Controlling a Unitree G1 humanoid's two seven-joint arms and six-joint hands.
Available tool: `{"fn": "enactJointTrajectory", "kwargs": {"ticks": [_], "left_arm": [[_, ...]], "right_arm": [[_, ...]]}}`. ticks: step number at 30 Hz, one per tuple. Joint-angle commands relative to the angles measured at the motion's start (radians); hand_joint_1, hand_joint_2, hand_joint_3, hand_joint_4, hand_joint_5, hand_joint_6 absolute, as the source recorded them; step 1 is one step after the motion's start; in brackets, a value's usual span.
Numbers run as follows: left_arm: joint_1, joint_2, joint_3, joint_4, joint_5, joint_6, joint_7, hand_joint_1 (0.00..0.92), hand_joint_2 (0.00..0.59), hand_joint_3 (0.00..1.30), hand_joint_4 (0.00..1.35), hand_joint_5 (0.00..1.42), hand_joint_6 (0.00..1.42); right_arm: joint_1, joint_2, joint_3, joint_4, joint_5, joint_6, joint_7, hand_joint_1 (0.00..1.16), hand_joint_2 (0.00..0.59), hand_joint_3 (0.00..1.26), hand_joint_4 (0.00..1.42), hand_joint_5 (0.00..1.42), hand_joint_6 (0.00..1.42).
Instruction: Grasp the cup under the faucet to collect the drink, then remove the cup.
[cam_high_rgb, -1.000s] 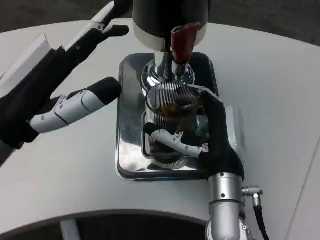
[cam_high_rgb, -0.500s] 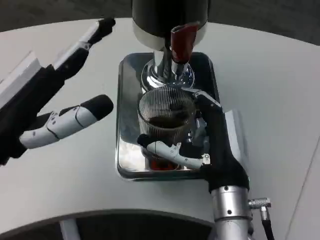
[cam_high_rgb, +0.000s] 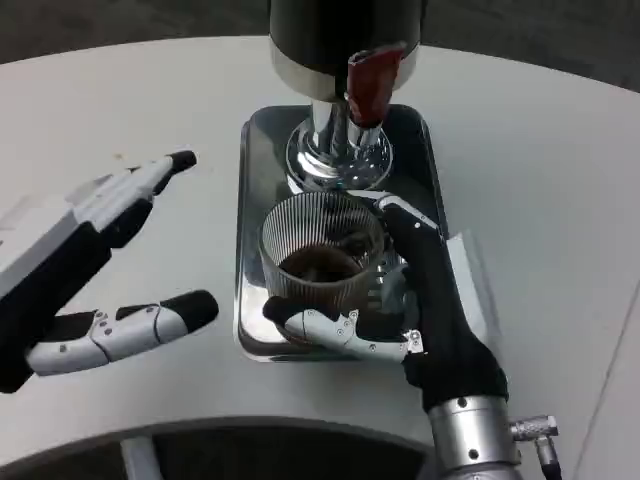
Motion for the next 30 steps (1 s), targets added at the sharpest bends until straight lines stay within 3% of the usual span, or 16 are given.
{"fn": "enactJointTrajectory", "kwargs": {"ticks": [1, 10, 15, 22, 30], "left_arm": [[0.055, 0.015, -0.015, -0.062, 0.110, 0.067, 0.003, 0.000, 0.103, 0.00, 0.00, 0.00, 0.00], [0.111, -0.009, -0.047, -0.145, 0.263, 0.118, 0.029, 0.000, 0.022, 0.00, 0.00, 0.00, 0.00], [0.145, -0.012, -0.061, -0.160, 0.269, 0.061, 0.056, 0.000, 0.017, 0.00, 0.00, 0.00, 0.00], [0.186, -0.008, -0.070, -0.173, 0.269, -0.035, 0.078, 0.000, 0.011, 0.00, 0.00, 0.00, 0.00], [0.233, -0.015, -0.084, -0.213, 0.277, -0.089, 0.078, 0.000, 0.005, 0.00, 0.00, 0.00, 0.00]], "right_arm": [[0.046, 0.018, 0.019, -0.131, -0.001, 0.006, 0.033, 1.06, 0.115, 0.75, 0.95, 1.04, 1.42], [0.098, 0.009, 0.034, -0.342, 0.033, 0.046, 0.153, 1.06, 0.115, 0.76, 0.94, 1.03, 1.42], [0.117, -0.012, 0.044, -0.431, 0.048, 0.068, 0.230, 1.06, 0.110, 0.76, 0.94, 1.03, 1.42], [0.216, -0.058, 0.041, -0.588, 0.076, 0.115, 0.351, 1.06, 0.108, 0.76, 0.94, 1.03, 1.42], [0.316, -0.096, 0.025, -0.709, 0.104, 0.152, 0.424, 1.06, 0.108, 0.76, 0.94, 1.03, 1.42]]}}
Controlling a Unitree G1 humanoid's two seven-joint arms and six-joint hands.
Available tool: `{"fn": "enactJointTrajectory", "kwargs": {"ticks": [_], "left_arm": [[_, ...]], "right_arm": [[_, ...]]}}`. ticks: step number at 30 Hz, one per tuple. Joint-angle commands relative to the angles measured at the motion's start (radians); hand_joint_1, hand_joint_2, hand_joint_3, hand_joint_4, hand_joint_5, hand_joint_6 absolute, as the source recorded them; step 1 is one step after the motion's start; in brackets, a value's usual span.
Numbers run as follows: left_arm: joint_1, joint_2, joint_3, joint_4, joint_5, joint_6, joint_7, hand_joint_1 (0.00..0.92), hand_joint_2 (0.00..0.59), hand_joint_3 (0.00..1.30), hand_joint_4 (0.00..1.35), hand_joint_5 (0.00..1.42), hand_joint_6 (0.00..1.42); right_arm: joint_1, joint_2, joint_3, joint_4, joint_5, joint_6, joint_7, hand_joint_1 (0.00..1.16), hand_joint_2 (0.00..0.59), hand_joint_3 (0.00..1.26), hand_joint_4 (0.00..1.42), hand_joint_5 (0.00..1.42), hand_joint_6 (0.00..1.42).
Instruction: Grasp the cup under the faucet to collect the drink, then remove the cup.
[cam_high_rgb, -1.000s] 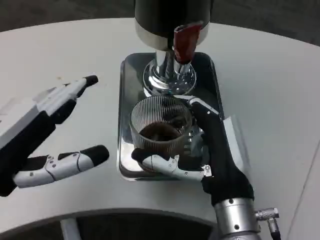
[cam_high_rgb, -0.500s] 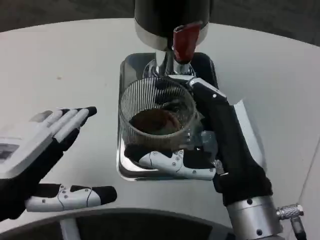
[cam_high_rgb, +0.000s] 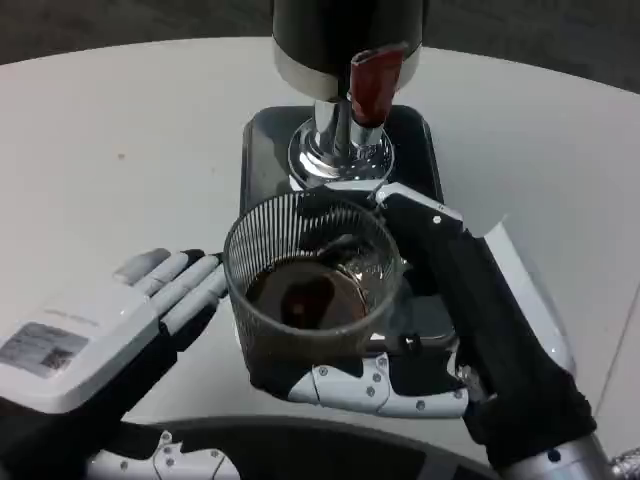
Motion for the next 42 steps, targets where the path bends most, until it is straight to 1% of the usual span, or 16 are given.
{"fn": "enactJointTrajectory", "kwargs": {"ticks": [1, 8, 12, 15, 19, 25, 29, 42], "left_arm": [[0.029, -0.004, -0.017, -0.025, 0.008, -0.033, 0.005, 0.000, 0.005, 0.00, 0.00, 0.00, 0.00], [0.013, -0.005, -0.049, -0.045, 0.014, -0.030, -0.009, 0.000, 0.001, 0.00, 0.00, 0.00, 0.00], [0.001, -0.008, -0.069, -0.054, 0.025, -0.018, -0.009, 0.000, 0.003, 0.00, 0.00, 0.00, 0.00], [-0.016, -0.011, -0.081, -0.050, 0.039, -0.002, -0.009, 0.000, 0.003, 0.00, 0.00, 0.00, 0.00], [-0.031, -0.012, -0.090, -0.041, 0.059, 0.016, -0.004, 0.000, 0.003, 0.00, 0.00, 0.00, 0.00], [-0.049, -0.016, -0.109, -0.039, 0.071, 0.039, -0.004, 0.000, 0.001, 0.00, 0.00, 0.00, 0.00], [-0.047, -0.020, -0.114, -0.042, 0.080, 0.046, -0.005, 0.000, 0.000, 0.00, 0.00, 0.00, 0.00], [-0.049, -0.017, -0.130, -0.042, 0.090, 0.066, -0.013, 0.000, 0.005, 0.00, 0.00, 0.00, 0.00]], "right_arm": [[0.046, -0.016, -0.011, -0.067, 0.030, -0.002, 0.019, 1.06, 0.108, 0.76, 0.94, 1.03, 1.42], [0.086, -0.035, -0.064, -0.066, 0.065, -0.027, 0.022, 1.06, 0.106, 0.76, 0.94, 1.03, 1.42], [0.081, -0.048, -0.084, -0.050, 0.088, -0.036, 0.026, 1.06, 0.106, 0.76, 0.94, 1.03, 1.42], [0.068, -0.064, -0.110, -0.031, 0.112, -0.043, 0.028, 1.06, 0.106, 0.76, 0.94, 1.03, 1.42], [0.056, -0.073, -0.134, -0.015, 0.129, -0.052, 0.026, 1.06, 0.106, 0.76, 0.94, 1.03, 1.42], [0.047, -0.070, -0.138, 0.001, 0.136, -0.067, 0.020, 1.06, 0.106, 0.76, 0.94, 1.02, 1.42], [0.041, -0.079, -0.139, 0.002, 0.130, -0.084, 0.024, 1.06, 0.106, 0.76, 0.94, 1.02, 1.42], [0.037, -0.081, -0.140, -0.001, 0.146, -0.073, 0.028, 1.06, 0.107, 0.76, 0.94, 1.02, 1.42]]}}
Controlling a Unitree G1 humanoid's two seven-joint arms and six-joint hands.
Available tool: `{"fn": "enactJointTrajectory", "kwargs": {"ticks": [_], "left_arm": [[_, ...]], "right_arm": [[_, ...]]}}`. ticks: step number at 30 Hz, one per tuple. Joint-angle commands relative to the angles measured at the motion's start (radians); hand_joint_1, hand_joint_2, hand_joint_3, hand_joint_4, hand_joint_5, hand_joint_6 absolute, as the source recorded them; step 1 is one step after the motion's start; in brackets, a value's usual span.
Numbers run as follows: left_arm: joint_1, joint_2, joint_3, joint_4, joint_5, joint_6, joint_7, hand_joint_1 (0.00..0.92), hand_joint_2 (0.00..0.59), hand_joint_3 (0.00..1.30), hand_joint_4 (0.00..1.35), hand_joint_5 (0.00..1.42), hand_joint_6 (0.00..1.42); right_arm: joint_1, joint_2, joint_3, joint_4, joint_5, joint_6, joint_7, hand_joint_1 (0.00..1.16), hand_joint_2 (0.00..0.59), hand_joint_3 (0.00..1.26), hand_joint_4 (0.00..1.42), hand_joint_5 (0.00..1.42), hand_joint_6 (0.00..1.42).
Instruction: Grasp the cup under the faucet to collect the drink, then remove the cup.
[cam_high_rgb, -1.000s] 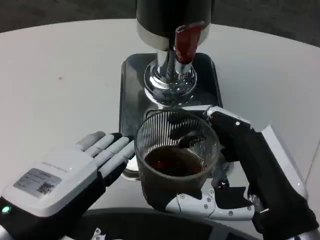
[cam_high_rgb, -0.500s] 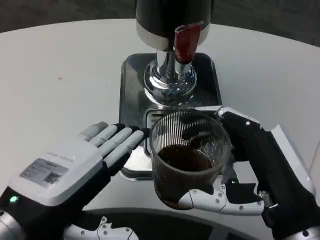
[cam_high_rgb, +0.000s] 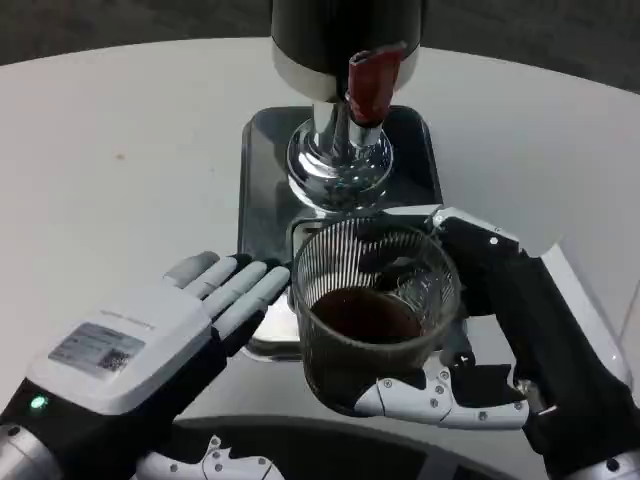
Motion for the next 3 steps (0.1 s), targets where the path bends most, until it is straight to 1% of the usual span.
{"fn": "enactJointTrajectory", "kwargs": {"ticks": [1, 3], "left_arm": [[0.007, 0.008, -0.006, 0.001, 0.008, 0.002, -0.013, 0.000, 0.005, 0.00, 0.00, 0.00, 0.00], [0.003, 0.010, -0.005, 0.002, 0.007, 0.001, -0.012, 0.000, 0.005, 0.00, 0.00, 0.00, 0.00]], "right_arm": [[-0.011, 0.005, 0.002, -0.013, 0.023, -0.038, -0.001, 1.06, 0.107, 0.76, 0.94, 1.02, 1.42], [-0.012, 0.005, 0.003, -0.015, 0.023, -0.036, 0.000, 1.06, 0.107, 0.76, 0.94, 1.02, 1.42]]}}
